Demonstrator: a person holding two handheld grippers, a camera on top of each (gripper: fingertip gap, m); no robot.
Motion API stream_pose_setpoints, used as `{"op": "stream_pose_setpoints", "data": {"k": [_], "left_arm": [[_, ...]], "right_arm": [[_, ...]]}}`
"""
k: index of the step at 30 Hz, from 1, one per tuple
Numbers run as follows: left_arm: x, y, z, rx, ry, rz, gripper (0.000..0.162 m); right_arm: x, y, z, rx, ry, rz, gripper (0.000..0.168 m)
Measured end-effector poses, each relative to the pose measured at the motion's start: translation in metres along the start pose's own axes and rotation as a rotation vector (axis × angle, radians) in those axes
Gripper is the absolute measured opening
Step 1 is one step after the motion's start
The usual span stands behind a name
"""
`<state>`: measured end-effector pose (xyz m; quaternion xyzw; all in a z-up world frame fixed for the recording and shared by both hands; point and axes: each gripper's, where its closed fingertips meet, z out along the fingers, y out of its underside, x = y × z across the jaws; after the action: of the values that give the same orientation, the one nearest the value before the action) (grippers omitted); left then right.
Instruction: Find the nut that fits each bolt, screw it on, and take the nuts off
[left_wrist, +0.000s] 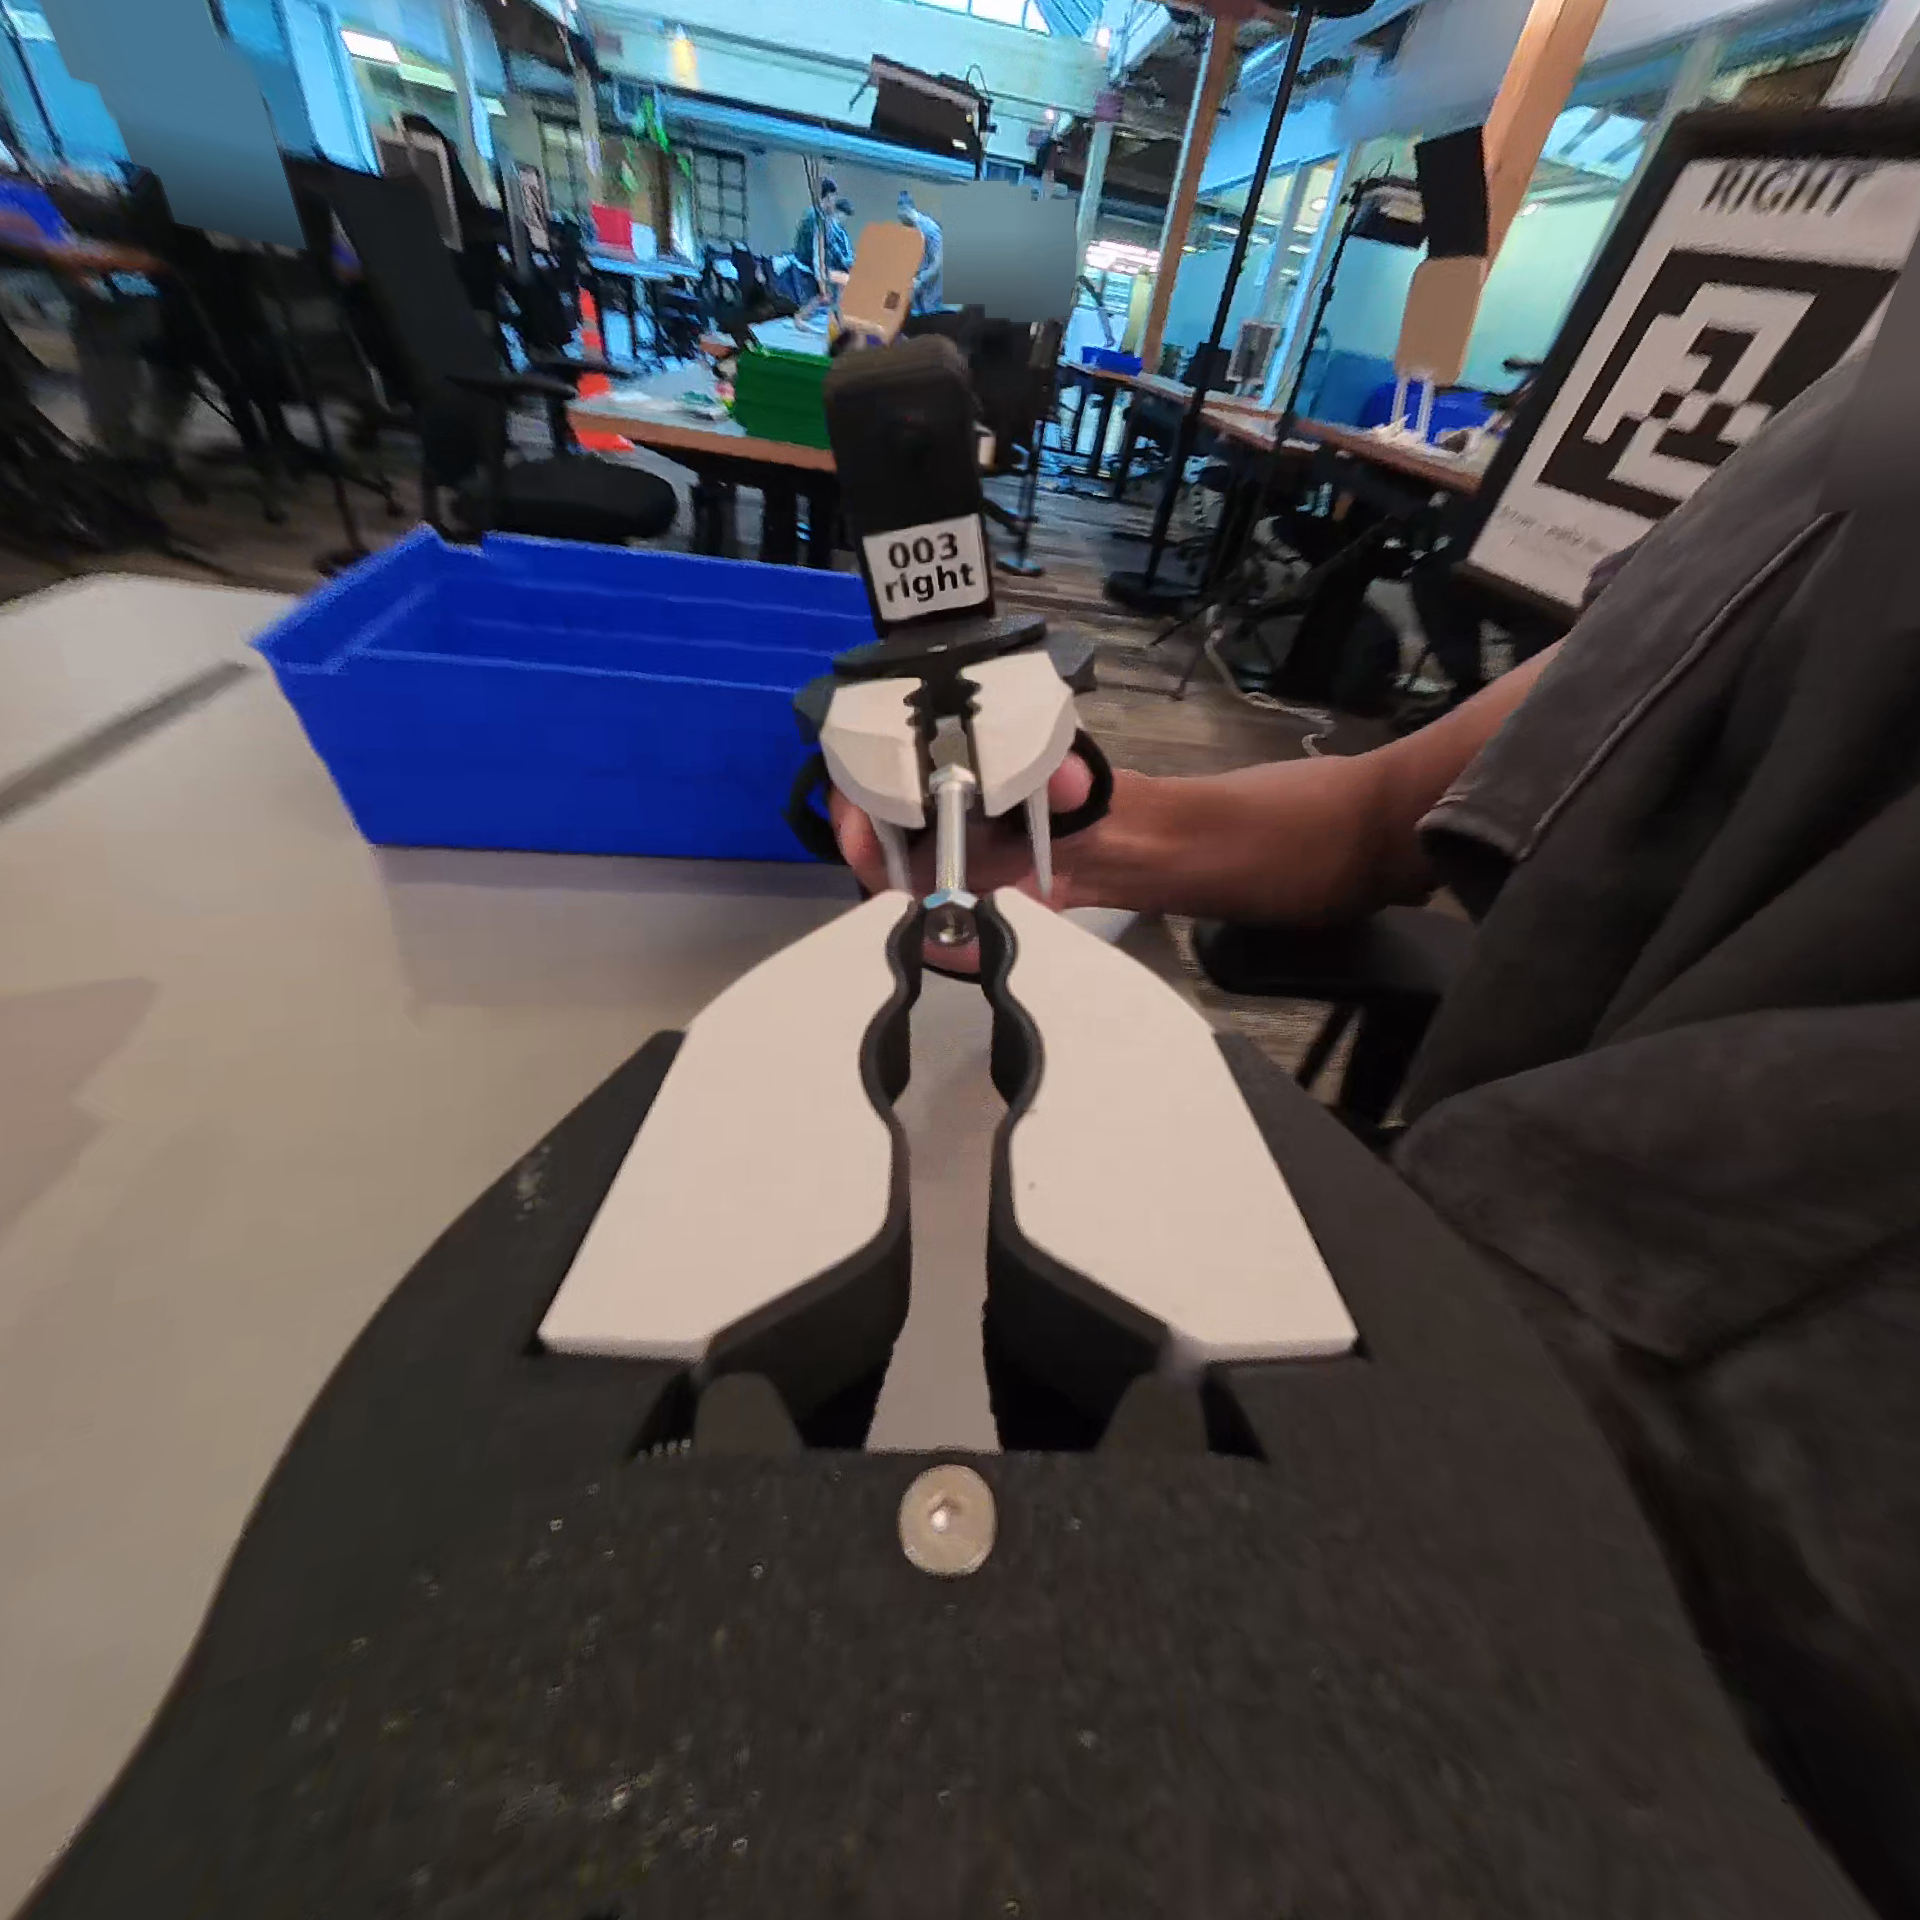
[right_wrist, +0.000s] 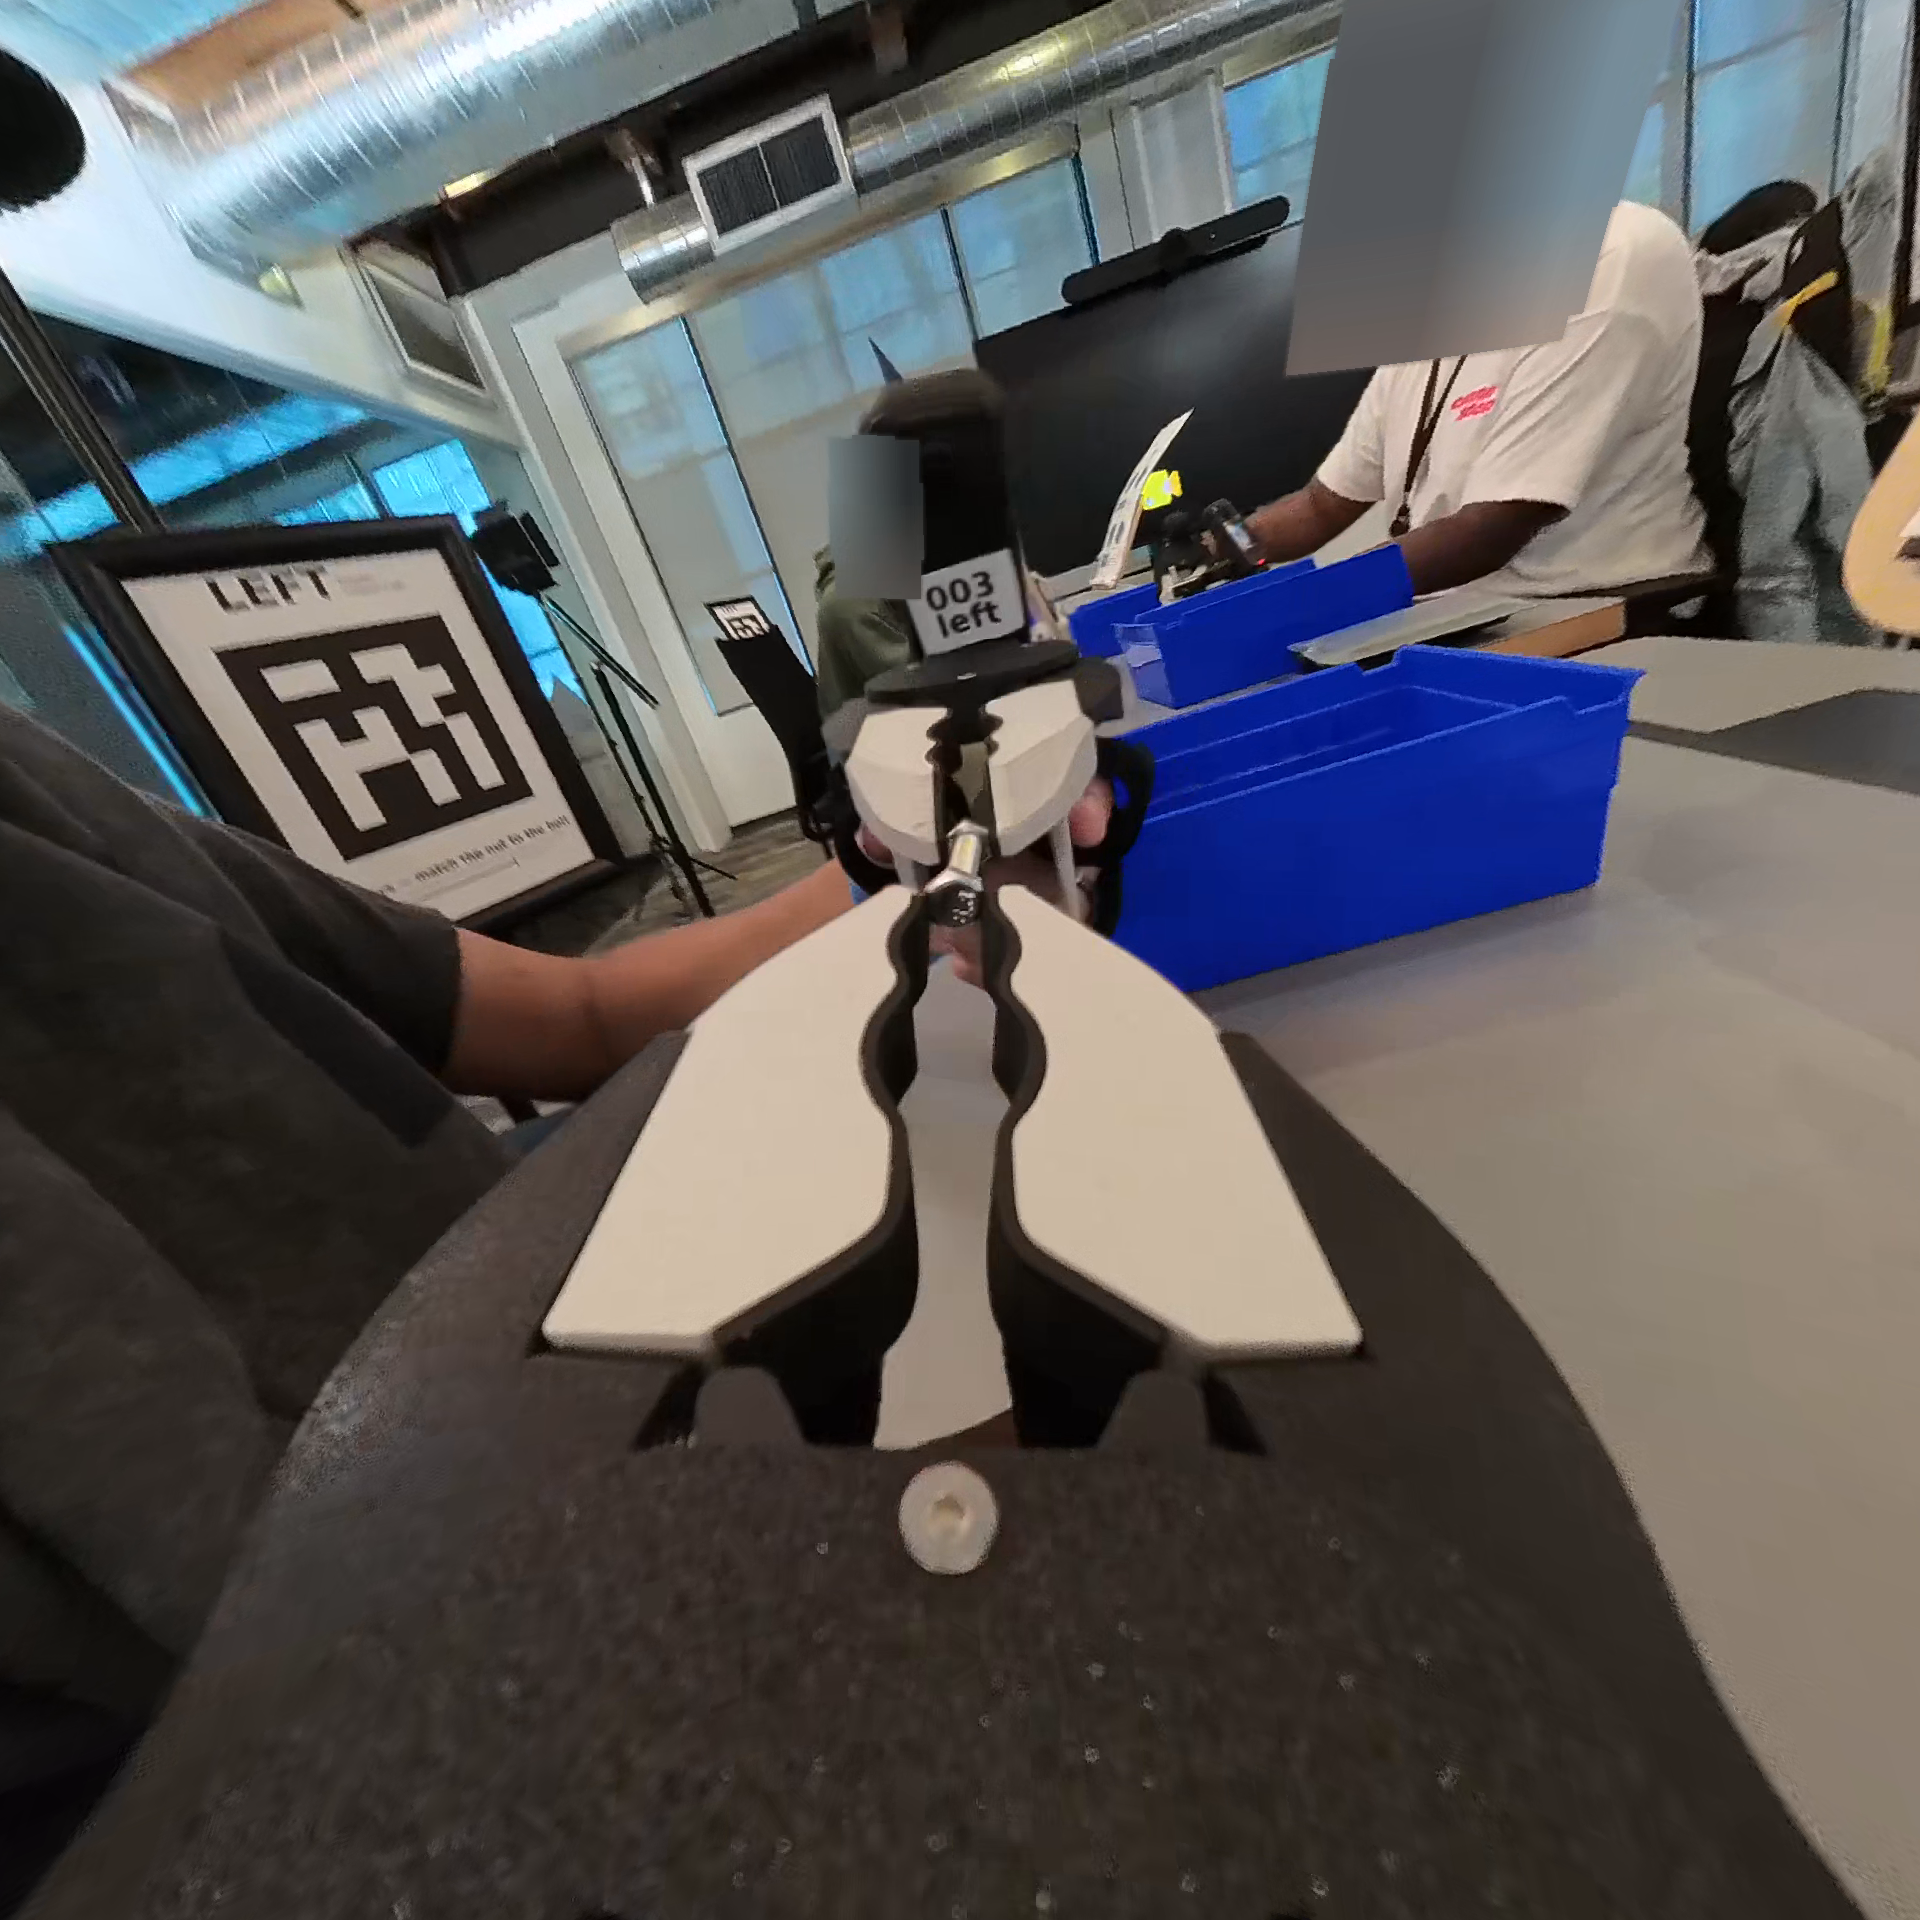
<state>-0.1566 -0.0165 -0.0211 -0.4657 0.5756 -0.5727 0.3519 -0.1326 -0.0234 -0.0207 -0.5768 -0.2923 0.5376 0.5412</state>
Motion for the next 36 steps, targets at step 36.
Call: {"op": "stream_pose_setpoints", "data": {"k": [36], "left_arm": [[0.006,-0.006,-0.007,-0.052,-0.115,0.178,0.010]], "right_arm": [[0.002,-0.003,-0.002,0.049,-0.036,0.083,0.010]]}}
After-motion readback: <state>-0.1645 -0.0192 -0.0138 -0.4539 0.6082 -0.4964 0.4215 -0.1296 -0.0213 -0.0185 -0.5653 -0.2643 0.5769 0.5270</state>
